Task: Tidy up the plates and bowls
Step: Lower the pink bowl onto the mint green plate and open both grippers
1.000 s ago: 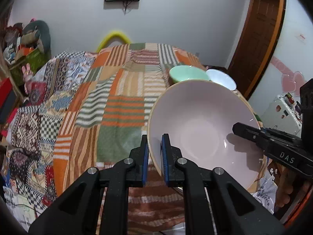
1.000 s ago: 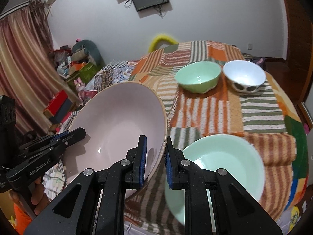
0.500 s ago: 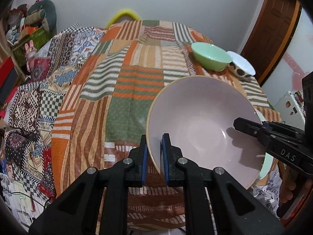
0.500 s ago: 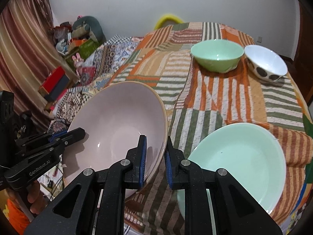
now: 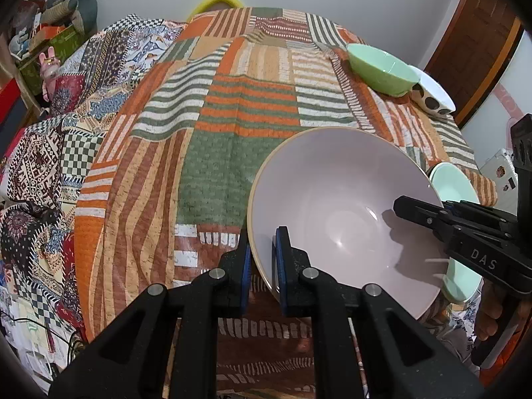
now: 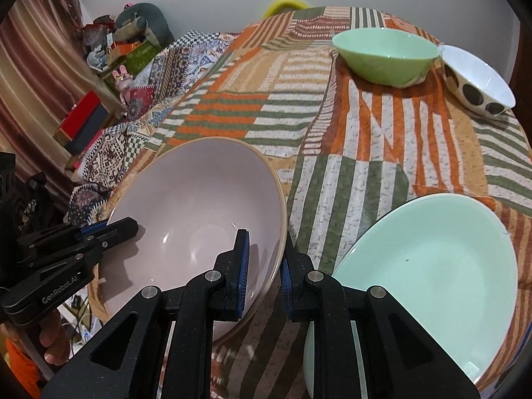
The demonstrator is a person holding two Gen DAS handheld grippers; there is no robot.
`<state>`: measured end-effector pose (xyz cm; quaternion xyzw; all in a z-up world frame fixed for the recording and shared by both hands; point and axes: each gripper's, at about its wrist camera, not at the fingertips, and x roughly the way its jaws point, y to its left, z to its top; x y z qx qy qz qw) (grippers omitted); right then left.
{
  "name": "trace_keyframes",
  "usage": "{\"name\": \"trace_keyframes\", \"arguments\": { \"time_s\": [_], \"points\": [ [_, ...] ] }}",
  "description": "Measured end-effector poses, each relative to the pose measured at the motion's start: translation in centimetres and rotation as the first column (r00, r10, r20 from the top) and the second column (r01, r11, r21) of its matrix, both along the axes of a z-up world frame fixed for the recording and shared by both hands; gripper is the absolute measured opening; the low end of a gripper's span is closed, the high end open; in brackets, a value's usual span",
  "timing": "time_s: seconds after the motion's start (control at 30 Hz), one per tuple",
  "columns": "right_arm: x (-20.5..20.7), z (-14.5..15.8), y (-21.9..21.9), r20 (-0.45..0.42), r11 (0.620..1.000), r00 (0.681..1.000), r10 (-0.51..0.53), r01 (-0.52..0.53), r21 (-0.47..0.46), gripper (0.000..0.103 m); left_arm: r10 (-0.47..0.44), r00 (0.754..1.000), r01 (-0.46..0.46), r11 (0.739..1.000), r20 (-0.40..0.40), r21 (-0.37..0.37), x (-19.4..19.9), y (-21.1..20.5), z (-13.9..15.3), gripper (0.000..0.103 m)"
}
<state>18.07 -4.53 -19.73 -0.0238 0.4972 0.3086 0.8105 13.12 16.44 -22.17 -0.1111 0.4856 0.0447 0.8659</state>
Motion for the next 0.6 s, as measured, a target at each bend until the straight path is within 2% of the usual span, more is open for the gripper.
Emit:
{"name": "trace_keyframes", "arguments": {
  "time_s": [0.33,0.53,0.6],
  "points": [
    [0.08,-0.73,0.12,0.000,1.000,1.000,0.014,-0.014,-0.015,0.016,-0.006,1.000,0.006,1.000,-0.009,0.005,-0.18,-0.22,-1.00,0.013],
    [0.04,-0.64,0.21,-0.006,1.000,1.000,0.019,-0.019,-0.017,0.019,-0.012,0.999,0.012,1.000,-0.038,-0.014,-0.45,-0.12,-0.72,0.013],
    [-0.04,-0.36,-0.04,-0.001,1.000,1.000,0.017,-0.017,-0.014,0.019,-0.011,0.999,0.011,1.000,-0.031,-0.005,-0.73,-0.15,-0.24,0.016]
  ]
}}
